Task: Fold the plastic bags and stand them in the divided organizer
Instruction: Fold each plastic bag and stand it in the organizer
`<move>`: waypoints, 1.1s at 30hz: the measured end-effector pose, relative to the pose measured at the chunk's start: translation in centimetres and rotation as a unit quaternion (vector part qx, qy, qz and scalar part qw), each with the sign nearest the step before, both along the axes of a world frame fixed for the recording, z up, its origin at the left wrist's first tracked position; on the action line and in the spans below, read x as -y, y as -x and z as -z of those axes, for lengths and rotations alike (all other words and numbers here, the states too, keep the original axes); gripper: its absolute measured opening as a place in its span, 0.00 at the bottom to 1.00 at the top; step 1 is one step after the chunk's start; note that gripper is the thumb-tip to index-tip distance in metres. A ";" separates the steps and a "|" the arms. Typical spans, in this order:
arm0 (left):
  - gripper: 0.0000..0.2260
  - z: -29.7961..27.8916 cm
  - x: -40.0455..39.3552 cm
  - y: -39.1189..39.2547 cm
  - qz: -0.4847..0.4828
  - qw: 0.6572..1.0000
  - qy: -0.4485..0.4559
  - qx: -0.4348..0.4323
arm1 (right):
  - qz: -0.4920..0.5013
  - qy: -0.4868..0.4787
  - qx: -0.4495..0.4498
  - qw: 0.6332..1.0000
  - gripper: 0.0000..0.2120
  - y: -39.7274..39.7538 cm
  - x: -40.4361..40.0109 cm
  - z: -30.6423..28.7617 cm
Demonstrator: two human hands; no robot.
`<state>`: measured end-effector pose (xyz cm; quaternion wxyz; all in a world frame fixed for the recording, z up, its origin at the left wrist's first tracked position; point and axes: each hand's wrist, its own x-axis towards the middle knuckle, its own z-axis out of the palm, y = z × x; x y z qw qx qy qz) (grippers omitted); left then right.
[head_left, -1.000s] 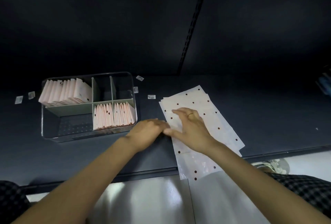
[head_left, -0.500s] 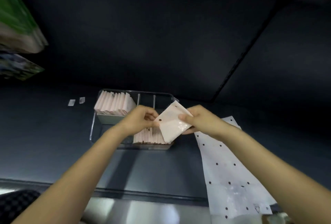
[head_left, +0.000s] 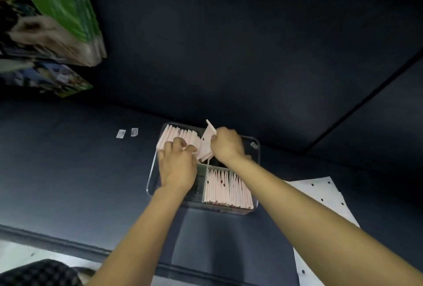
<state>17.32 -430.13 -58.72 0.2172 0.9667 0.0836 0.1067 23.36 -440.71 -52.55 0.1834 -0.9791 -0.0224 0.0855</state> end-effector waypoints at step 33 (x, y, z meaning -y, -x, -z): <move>0.13 2.6 13.9 9.4 0.431 0.899 0.010 -0.077 | -0.011 -0.015 -0.130 0.991 0.26 21.4 33.7 6.4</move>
